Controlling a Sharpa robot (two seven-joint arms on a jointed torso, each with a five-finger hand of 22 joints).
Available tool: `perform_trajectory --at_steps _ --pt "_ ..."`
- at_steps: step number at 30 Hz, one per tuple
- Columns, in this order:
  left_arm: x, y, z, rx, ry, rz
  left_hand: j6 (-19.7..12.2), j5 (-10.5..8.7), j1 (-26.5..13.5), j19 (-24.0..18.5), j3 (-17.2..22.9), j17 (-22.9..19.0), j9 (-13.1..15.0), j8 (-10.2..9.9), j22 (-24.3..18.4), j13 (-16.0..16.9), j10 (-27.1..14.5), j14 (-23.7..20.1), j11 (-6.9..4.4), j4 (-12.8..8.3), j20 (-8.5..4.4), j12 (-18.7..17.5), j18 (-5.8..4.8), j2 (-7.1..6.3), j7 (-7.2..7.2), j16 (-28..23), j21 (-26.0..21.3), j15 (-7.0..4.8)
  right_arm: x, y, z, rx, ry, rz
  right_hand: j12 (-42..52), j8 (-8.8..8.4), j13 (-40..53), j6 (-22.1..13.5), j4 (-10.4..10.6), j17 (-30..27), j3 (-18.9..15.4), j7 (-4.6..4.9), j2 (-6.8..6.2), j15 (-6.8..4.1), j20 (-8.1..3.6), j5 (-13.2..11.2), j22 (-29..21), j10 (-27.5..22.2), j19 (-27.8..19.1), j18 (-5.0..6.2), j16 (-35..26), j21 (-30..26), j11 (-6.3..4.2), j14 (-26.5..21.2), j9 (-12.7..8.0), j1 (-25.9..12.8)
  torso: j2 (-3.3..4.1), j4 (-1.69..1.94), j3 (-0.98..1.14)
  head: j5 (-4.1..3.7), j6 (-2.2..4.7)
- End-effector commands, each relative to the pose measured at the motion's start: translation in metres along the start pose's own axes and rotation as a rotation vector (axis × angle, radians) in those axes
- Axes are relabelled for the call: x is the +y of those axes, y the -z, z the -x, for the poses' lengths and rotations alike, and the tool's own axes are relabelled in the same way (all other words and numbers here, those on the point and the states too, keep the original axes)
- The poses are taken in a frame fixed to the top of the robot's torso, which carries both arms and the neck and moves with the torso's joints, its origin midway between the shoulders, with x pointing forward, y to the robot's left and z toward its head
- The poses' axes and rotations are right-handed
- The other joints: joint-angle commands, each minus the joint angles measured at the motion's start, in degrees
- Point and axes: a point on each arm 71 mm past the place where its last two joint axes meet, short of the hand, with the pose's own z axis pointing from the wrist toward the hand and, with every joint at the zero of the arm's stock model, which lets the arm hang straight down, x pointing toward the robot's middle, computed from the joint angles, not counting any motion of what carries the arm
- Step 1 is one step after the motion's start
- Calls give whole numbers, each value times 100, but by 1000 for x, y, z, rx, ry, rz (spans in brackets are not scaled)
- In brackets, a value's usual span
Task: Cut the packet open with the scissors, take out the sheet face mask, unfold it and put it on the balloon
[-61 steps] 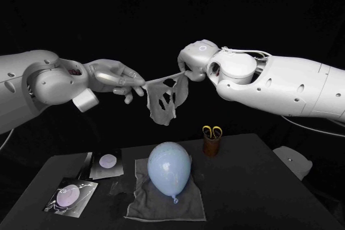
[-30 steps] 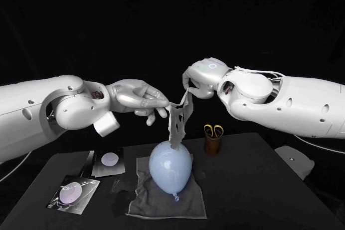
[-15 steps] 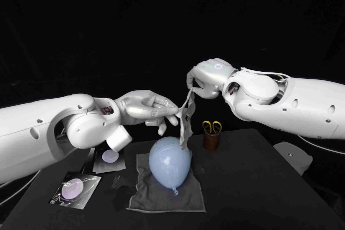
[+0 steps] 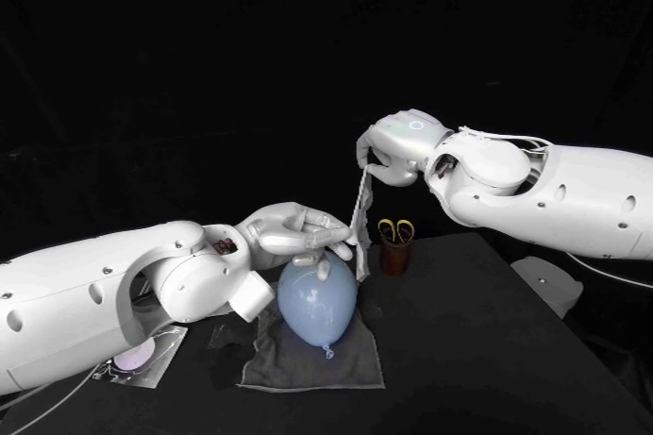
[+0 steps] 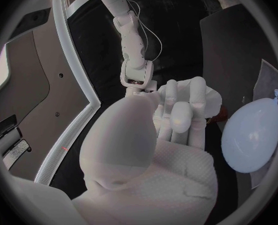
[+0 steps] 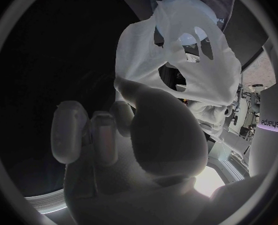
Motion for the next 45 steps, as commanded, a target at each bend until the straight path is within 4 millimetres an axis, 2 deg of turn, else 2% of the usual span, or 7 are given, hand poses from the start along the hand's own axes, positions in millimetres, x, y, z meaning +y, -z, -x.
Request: perform_trajectory --at_steps 1,7,17,26,29,38,45 --pt "6 -2 -4 -44 33 14 27 20 -18 47 11 18 1835 13 11 10 48 46 -2 29 5 -35 88 59 -8 38 28 -2 1 1 -5 7 14 22 18 36 4 28 2 1510 29 -10 -2 -53 -35 38 1147 38 135 -66 20 -42 19 600 3 -64 30 4 0 -6 -31" --pt "17 -4 -13 -28 49 38 27 20 -22 75 14 29 1838 8 39 10 50 60 -3 36 2 -41 83 61 -8 41 49 -4 5 2 -18 33 10 31 12 36 -1 28 2 1510 30 -10 -3 -54 -36 38 1144 35 130 -63 20 -55 18 600 3 -65 65 14 11 3 -71" --pt "32 -4 -18 -16 69 77 32 20 -29 148 17 73 1843 2 124 13 58 99 -5 45 -3 -49 68 63 -10 50 106 -8 13 7 -36 74 3 51 13 36 0 28 2 1510 32 -10 -3 -55 -37 38 1143 36 129 -63 20 -60 18 600 3 -65 92 37 11 -26 -149" --pt "47 -2 -23 2 71 107 32 20 -28 192 21 99 1848 -5 169 14 60 126 -8 45 -7 -57 60 61 -13 56 139 -12 19 9 -43 94 -2 64 7 36 -5 28 1 1510 37 -11 -4 -57 -39 38 1140 34 125 -60 20 -72 17 600 1 -65 115 52 10 -50 -166" --pt "50 -1 -23 5 74 112 32 20 -28 192 21 99 1848 -5 169 14 60 126 -8 45 -7 -57 60 61 -13 56 139 -12 22 9 -44 96 -4 70 7 36 -5 28 1 1510 37 -11 -4 -57 -39 38 1140 34 125 -60 20 -72 17 600 1 -65 126 56 16 -28 -158" --pt "56 9 -16 -15 83 121 32 20 -26 206 24 99 1851 -9 179 15 60 133 -9 44 -9 -63 59 59 -14 58 149 -14 36 0 -47 98 -10 98 -10 35 -18 26 -2 1510 47 -12 -6 -60 -42 38 1141 27 127 -61 20 -68 14 600 -1 -64 149 76 20 -25 -168" --pt "62 21 -2 -54 89 130 33 20 -22 219 26 103 1853 -10 188 16 62 141 -11 40 -11 -66 58 57 -16 59 158 -15 49 -8 -51 106 -11 120 -11 33 -18 24 -6 1510 57 -13 -4 -61 -45 39 1137 26 122 -59 20 -83 12 600 -3 -59 180 83 2 -17 -170"
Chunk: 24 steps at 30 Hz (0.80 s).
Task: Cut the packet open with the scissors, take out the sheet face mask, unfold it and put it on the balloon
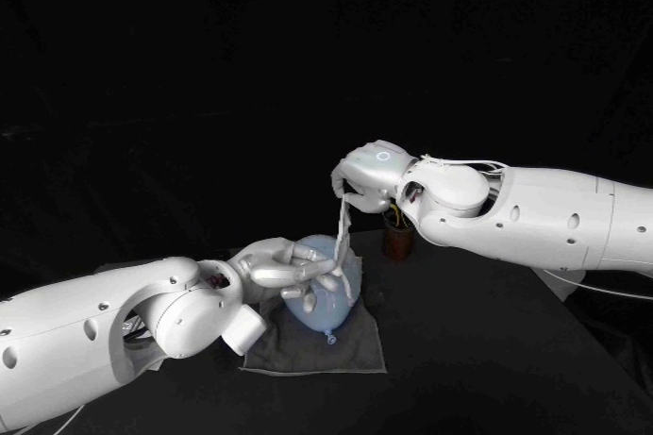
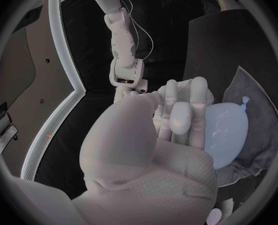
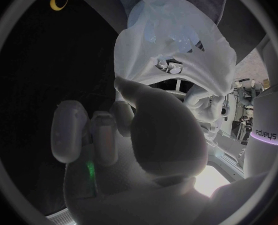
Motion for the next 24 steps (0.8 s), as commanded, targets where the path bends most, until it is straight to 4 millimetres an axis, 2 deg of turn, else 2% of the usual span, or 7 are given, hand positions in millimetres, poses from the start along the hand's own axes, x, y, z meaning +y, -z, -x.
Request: perform_trajectory --at_steps 1,6,7,13,24 --pt "2 5 4 -3 -1 -2 49 19 3 43 11 8 1735 39 10 8 42 40 8 24 1 -17 105 37 -9 38 30 7 4 -4 -2 14 22 13 14 28 -7 37 2 1508 33 -2 3 -28 -32 40 1136 24 111 -59 22 -22 4 607 6 -52 22 3 -13 16 8" --pt "6 12 13 -16 -1 12 50 20 7 44 14 14 1737 36 4 9 43 48 7 20 -1 -21 106 35 -10 39 30 6 8 -10 -4 13 24 20 1 27 -17 34 -2 1508 42 -1 3 -29 -34 40 1134 17 109 -57 22 -29 3 607 4 -49 34 21 -22 11 -7" --pt "6 13 15 -17 -1 15 50 20 7 44 14 14 1737 36 4 9 43 48 7 20 -1 -21 106 35 -10 39 30 6 9 -11 -4 12 23 22 1 27 -17 34 -2 1508 42 -1 3 -29 -34 40 1134 17 109 -57 22 -29 3 607 4 -49 32 16 -15 24 -11" --pt "10 19 18 3 -9 36 50 19 13 50 19 26 1740 32 4 10 44 61 5 13 -4 -27 107 31 -11 41 34 3 17 -16 -3 4 25 40 1 27 -17 34 -2 1508 42 -1 3 -29 -34 40 1134 17 109 -57 22 -29 3 607 4 -49 40 14 -18 61 -19" --pt "14 25 20 52 -31 63 52 20 21 61 25 26 1744 26 9 11 45 69 3 3 -7 -35 106 23 -12 41 42 1 31 -23 2 -22 42 74 -7 26 -23 32 -5 1508 50 0 3 -29 -36 40 1136 13 111 -59 22 -24 2 607 2 -46 46 19 -10 77 32"
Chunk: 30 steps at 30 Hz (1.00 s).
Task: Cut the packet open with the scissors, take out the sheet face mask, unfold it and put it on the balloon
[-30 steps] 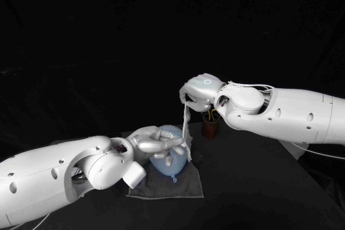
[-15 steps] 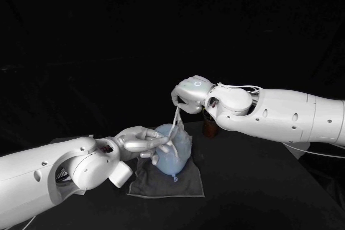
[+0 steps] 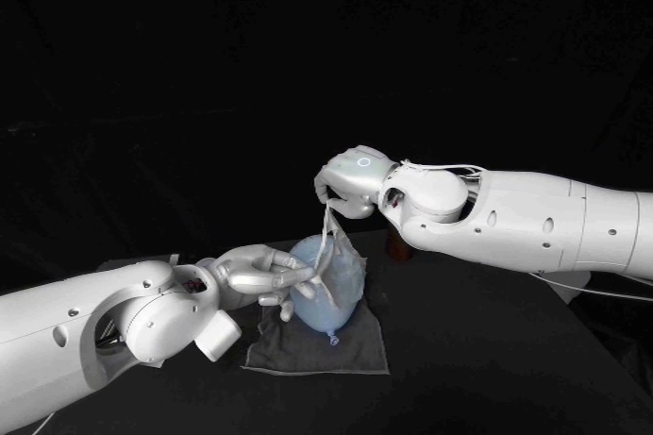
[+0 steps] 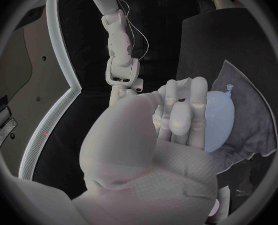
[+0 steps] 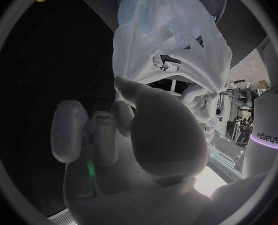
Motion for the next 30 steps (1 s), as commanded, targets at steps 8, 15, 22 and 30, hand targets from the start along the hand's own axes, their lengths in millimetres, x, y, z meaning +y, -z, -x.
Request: perform_trajectory --at_steps 8,15,22,30 --pt "4 5 -3 100 -41 27 27 25 36 58 27 9 1743 4 2 6 45 32 2 -1 0 -40 108 29 2 18 23 0 12 -14 3 -10 67 34 10 18 11 44 -2 1510 38 8 1 -32 -36 15 1129 40 101 -55 20 -42 -13 608 3 -44 24 19 11 18 57" --pt "6 10 1 107 -39 32 27 26 37 56 28 -3 1744 3 -3 6 45 26 2 -3 -1 -42 108 27 2 16 21 0 13 -25 1 8 104 32 1 18 4 43 -3 1510 39 8 0 -32 -36 15 1127 35 99 -54 20 -49 -13 608 3 -44 44 31 0 28 67" --pt "9 15 12 43 -23 41 29 25 38 54 30 -18 1745 0 -9 6 45 20 2 -5 -2 -46 109 25 3 14 20 -1 18 -37 0 11 115 45 -10 17 -5 41 -5 1510 44 9 -1 -34 -37 15 1126 30 97 -53 20 -53 -11 608 1 -43 45 42 -2 38 53" --pt "12 15 31 -82 -8 68 31 25 38 54 32 -18 1746 -2 -10 7 47 22 2 -6 -3 -49 109 24 3 14 20 -1 29 -47 -5 36 121 73 -38 13 -27 34 -6 1510 50 12 -8 -35 -40 15 1121 15 91 -50 20 -72 -8 608 -1 -48 52 36 -8 70 37"
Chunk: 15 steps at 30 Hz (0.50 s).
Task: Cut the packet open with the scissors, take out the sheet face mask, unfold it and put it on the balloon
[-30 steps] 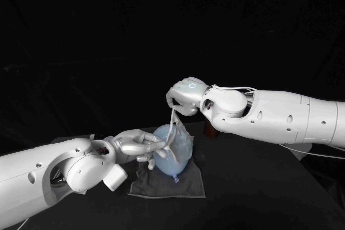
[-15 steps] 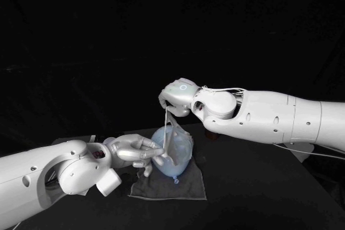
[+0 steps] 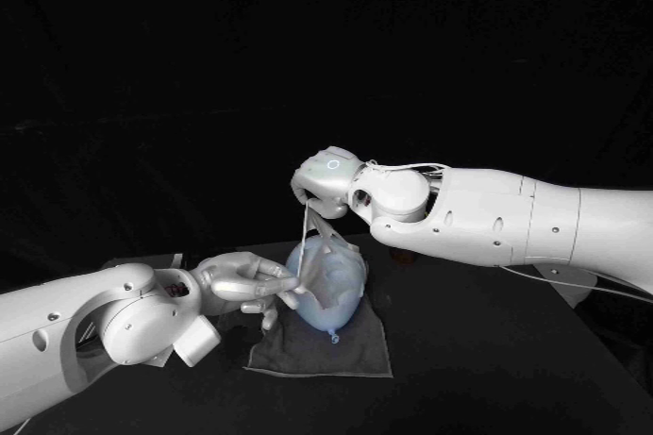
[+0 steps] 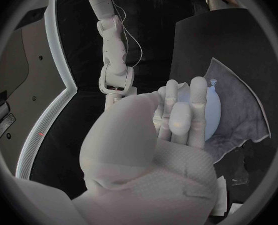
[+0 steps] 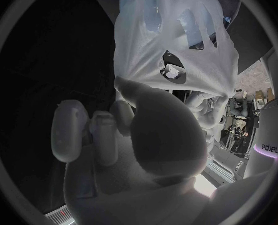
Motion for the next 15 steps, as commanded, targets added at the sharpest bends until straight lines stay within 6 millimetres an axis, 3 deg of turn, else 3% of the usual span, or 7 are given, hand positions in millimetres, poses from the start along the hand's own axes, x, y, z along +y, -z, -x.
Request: perform_trajectory --at_steps 1,15 --pt "2 -2 9 -81 12 23 35 19 27 11 33 0 1745 36 -7 9 48 21 1 -6 -3 -28 57 12 5 15 19 -5 4 -3 -4 33 28 22 -29 26 -15 23 11 1505 34 0 0 -36 -23 17 1119 17 92 -50 20 -29 -8 609 4 -40 6 -1 -2 19 -17" --pt "11 -10 32 -140 -43 157 44 20 38 38 50 35 1749 27 15 12 60 54 -4 -19 -8 -38 54 3 1 18 38 -10 17 -17 -17 83 33 35 -74 17 -47 4 0 1505 59 7 -6 -34 -26 17 1107 -9 76 -42 20 -75 -4 609 -3 -39 13 -2 17 87 -62"
